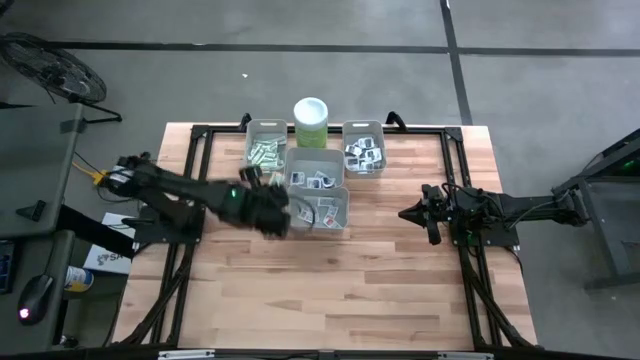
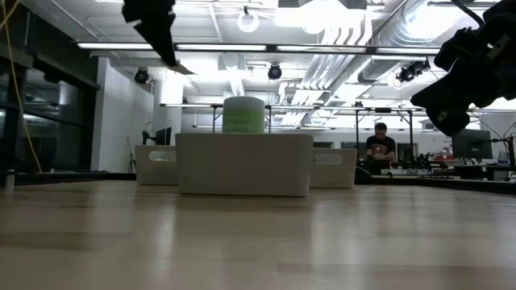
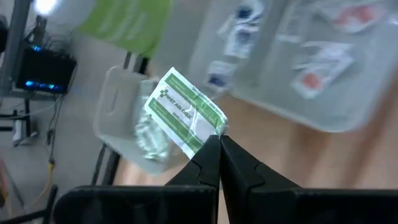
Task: Pick & Place First Aid Supplies
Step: Put the bandage pack into the left bin
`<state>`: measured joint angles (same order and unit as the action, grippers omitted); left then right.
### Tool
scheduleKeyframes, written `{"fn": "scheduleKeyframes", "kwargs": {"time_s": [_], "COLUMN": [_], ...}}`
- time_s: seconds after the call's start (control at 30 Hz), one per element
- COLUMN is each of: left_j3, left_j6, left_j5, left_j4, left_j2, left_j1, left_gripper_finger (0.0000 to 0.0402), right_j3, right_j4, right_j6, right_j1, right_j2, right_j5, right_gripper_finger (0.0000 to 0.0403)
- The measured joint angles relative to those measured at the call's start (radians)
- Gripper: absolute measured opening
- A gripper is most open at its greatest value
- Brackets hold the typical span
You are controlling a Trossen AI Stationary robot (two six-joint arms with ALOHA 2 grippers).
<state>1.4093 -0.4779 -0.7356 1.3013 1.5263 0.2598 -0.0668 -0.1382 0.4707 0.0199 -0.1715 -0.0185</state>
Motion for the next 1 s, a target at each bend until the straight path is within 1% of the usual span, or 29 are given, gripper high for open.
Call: {"fn": "scheduleKeyframes", "kwargs": {"time_s": [0.13, 0.2, 0.3, 0.37, 0.43, 0.5, 0.63, 0.8, 1.0], "left_j3": [-0.041, -0.072, -0.145, -0.195, -0.245, -0.283, -0.332, -0.373, -0.379], "left_j6": [0.132, 0.202, 0.316, 0.373, 0.422, 0.445, 0.478, 0.500, 0.535], "left_j5": [0.008, 0.034, 0.120, 0.181, 0.234, 0.278, 0.386, 0.492, 0.539], "left_j4": [-0.046, -0.113, -0.227, -0.338, -0.388, -0.456, -0.533, -0.630, -0.640], "left_j2": [-0.066, -0.098, -0.151, -0.179, -0.197, -0.201, -0.201, -0.198, -0.186], "left_j1": [-0.154, -0.237, -0.361, -0.439, -0.517, -0.586, -0.720, -0.845, -0.909], "left_gripper_finger": [0.0000, 0.0000, 0.0000, 0.0000, 0.0000, 0.0000, 0.0000, 0.0000, 0.0000], "right_j3": [0.000, 0.000, 0.000, 0.000, 0.000, 0.000, 0.000, 0.000, 0.000], "right_j4": [0.000, 0.000, 0.000, 0.000, 0.000, 0.000, 0.000, 0.000, 0.000], "right_j6": [0.000, 0.000, 0.000, 0.000, 0.000, 0.000, 0.000, 0.000, 0.000], "right_j1": [0.000, 0.000, 0.000, 0.000, 0.000, 0.000, 0.000, 0.000, 0.000], "right_j2": [0.000, 0.000, 0.000, 0.000, -0.003, -0.004, -0.004, -0.004, -0.004], "right_j5": [0.000, 0.000, 0.000, 0.000, 0.000, 0.000, 0.000, 0.000, 0.000], "right_gripper_finger": [0.0012, 0.0012, 0.0012, 0.0012, 0.0012, 0.0012, 0.0012, 0.0012, 0.0012]}}
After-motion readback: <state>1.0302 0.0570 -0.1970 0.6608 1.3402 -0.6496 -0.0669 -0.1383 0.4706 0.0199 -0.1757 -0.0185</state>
